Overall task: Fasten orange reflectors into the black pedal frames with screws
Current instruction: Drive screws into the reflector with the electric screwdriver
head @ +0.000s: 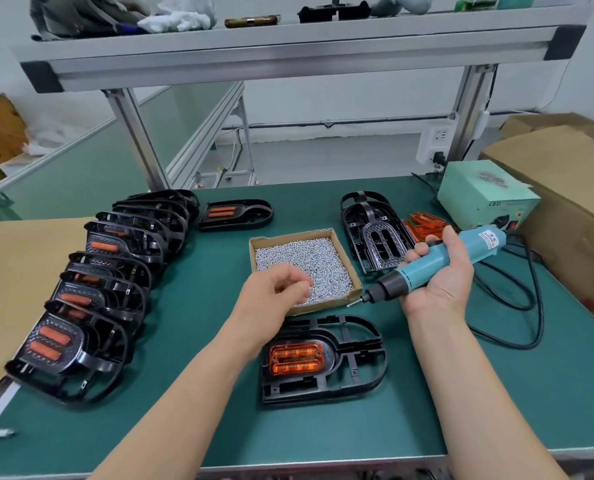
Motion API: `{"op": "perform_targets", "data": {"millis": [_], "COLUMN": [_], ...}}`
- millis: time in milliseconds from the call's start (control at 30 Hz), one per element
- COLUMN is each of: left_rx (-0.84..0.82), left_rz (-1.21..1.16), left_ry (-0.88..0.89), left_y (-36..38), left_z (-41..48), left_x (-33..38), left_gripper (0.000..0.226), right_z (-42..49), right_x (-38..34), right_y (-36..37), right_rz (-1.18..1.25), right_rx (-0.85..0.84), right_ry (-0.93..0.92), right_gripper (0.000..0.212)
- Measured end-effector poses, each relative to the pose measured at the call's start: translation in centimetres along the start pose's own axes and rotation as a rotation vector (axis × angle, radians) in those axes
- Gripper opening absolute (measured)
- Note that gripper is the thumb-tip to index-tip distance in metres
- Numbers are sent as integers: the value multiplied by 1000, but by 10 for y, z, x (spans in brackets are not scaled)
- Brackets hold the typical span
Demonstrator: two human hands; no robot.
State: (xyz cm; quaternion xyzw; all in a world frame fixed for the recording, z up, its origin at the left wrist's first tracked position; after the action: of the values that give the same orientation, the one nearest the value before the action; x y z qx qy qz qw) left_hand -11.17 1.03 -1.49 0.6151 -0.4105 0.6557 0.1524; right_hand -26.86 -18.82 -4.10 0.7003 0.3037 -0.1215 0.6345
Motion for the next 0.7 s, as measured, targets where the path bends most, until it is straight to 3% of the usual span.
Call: {"op": "perform_targets", "data": {"millis": [100,300,700], "left_rx": [-11,-188,-221], "left_rz": [-201,-729,-886], "left_ry": [-84,-306,-342], "left_y": [4,26,26], "left_z": [-13,-36,-49], "left_x": [-7,-15,-17], "left_gripper": [17,19,14], "right_z": [-13,-33,-60], "right_x": [-3,-8,-7], "right_y": [11,18,28], "right_rz": [14,48,-6], "right_rx": [10,66,43], "right_ry": [-32,-95,-126], "right_gripper": [32,20,16]}}
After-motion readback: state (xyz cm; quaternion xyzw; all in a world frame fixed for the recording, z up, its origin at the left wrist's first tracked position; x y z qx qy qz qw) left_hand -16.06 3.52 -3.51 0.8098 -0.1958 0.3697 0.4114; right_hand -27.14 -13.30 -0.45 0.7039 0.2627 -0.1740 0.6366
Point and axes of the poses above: each hand's wrist, its own z-axis towards the middle knuckle, its own y-axis out of the palm, x = y × z, the point moved 7 cm from there along z, towards the middle knuckle, and after that the axes turned 8 degrees about -y, right-handed, at the moved point
